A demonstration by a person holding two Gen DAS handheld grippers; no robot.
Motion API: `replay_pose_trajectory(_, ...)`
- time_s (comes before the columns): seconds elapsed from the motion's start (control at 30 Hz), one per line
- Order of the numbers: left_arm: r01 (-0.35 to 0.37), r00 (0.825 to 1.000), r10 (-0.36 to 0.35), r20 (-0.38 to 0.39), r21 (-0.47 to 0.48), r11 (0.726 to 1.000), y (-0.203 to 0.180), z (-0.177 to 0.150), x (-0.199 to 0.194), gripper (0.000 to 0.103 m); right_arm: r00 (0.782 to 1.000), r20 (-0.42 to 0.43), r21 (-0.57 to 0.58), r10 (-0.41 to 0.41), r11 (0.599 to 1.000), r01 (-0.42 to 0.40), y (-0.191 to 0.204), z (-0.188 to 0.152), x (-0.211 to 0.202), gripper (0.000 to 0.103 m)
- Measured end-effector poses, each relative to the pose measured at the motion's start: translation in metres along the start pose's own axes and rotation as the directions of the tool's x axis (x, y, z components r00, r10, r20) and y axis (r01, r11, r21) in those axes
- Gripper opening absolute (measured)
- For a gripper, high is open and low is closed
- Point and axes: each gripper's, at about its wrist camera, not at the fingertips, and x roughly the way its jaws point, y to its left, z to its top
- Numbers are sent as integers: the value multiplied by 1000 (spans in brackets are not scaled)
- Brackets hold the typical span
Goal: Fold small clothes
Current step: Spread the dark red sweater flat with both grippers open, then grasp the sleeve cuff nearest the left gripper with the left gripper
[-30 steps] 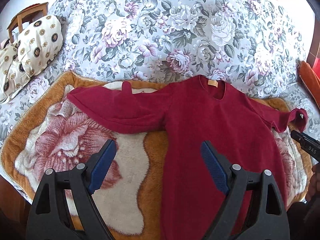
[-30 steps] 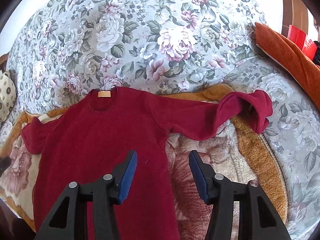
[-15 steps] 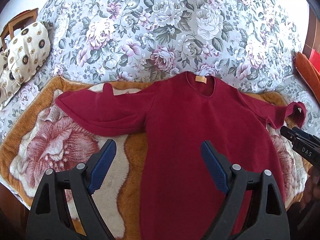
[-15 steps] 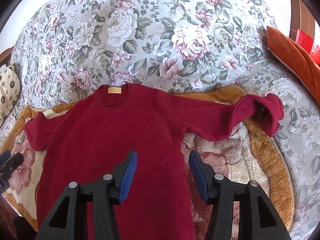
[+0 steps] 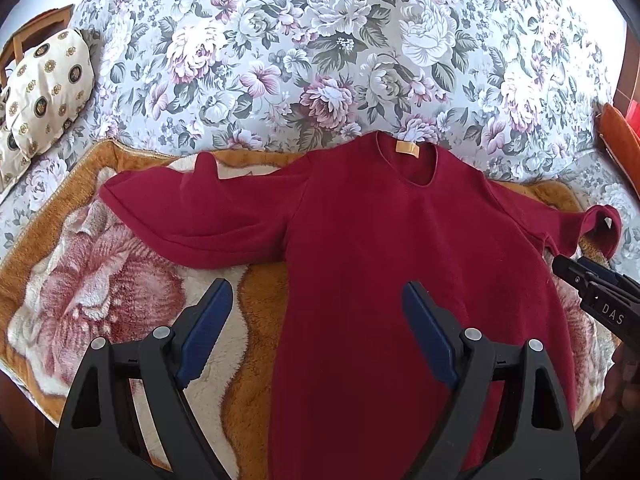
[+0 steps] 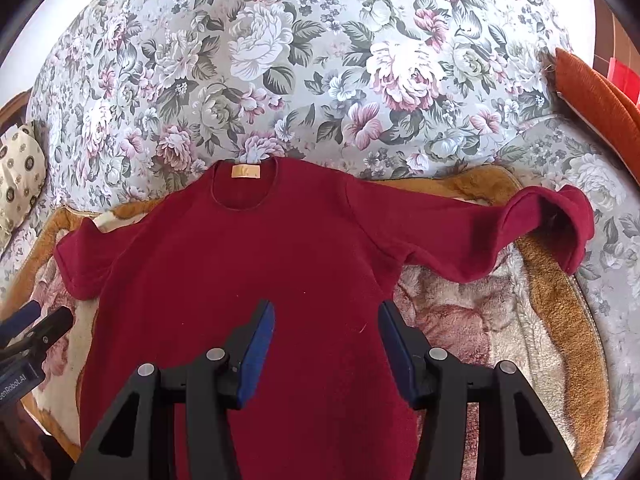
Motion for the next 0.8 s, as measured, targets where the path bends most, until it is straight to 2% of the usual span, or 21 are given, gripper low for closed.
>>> replay_pose_trajectory(0.8, -40, 998, 37, -41, -68, 997, 35, 15, 42, 87, 996, -65, -61, 61, 996, -65, 59, 19, 49, 52)
